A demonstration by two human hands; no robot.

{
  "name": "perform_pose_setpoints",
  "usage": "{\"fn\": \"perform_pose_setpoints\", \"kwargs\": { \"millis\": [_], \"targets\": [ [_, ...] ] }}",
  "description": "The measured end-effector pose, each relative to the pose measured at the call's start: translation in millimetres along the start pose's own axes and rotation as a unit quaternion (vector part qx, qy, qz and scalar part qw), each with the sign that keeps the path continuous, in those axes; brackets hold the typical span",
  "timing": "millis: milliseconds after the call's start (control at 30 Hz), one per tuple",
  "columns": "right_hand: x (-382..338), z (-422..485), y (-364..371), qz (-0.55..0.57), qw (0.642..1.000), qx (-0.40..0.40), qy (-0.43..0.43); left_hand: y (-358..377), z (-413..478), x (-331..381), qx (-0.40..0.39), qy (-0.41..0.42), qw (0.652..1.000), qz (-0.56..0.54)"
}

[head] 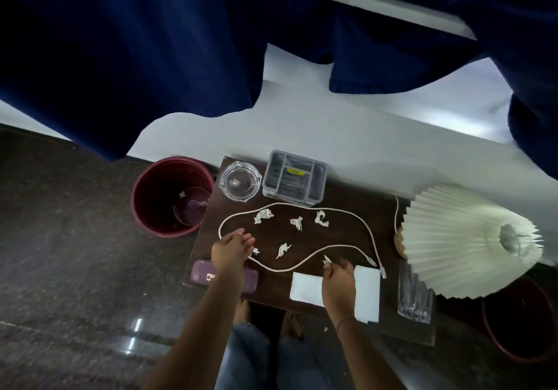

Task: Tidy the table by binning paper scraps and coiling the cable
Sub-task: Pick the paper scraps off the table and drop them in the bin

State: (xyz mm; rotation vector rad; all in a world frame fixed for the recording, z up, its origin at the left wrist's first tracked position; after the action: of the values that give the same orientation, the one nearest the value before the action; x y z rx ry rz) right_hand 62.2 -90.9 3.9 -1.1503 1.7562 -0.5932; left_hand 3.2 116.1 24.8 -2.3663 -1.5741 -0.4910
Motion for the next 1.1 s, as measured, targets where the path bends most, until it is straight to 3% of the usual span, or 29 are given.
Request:
{"fn": "perform_pose_setpoints", "kwargs": {
  "millis": [200, 533, 700, 900, 1100],
  "targets": [
    [14, 2, 5, -0.015, 0.998, -0.056, -0.037, 4, 0, -15, -0.046, -0.022, 0.998, 0.024],
    [11, 12, 16, -0.052, 0.995, -0.056, -0.065, 4, 5, -32, -0.042, -0.037, 0.998, 0.038],
    [-9, 13, 5, 0.096, 0.994, -0.002, -0.044, 3, 6, -36, -0.048, -0.045, 0.997, 0.051],
    [-62, 2, 15, 0.363, 0.931, -0.022, 0.037, 7, 7, -40, -0.090, -0.100, 0.986, 0.096],
    [-103, 1, 39, 0.391, 0.917, -0.072, 0.019, 4, 2, -21, -0.130, -0.051, 0.990, 0.032]
  ]
}}
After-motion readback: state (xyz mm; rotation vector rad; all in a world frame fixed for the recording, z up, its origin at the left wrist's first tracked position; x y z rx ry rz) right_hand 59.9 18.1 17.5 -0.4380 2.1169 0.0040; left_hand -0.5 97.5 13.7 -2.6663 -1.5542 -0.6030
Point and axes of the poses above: each hand's wrist, its own z-axis towards the middle knuckle, its own y-axis out of the palm, x = y × z, the point moved 3 cm from there along z, towards the middle knuckle, and after that the axes turned 5 degrees about -y, right-handed, at the moved point
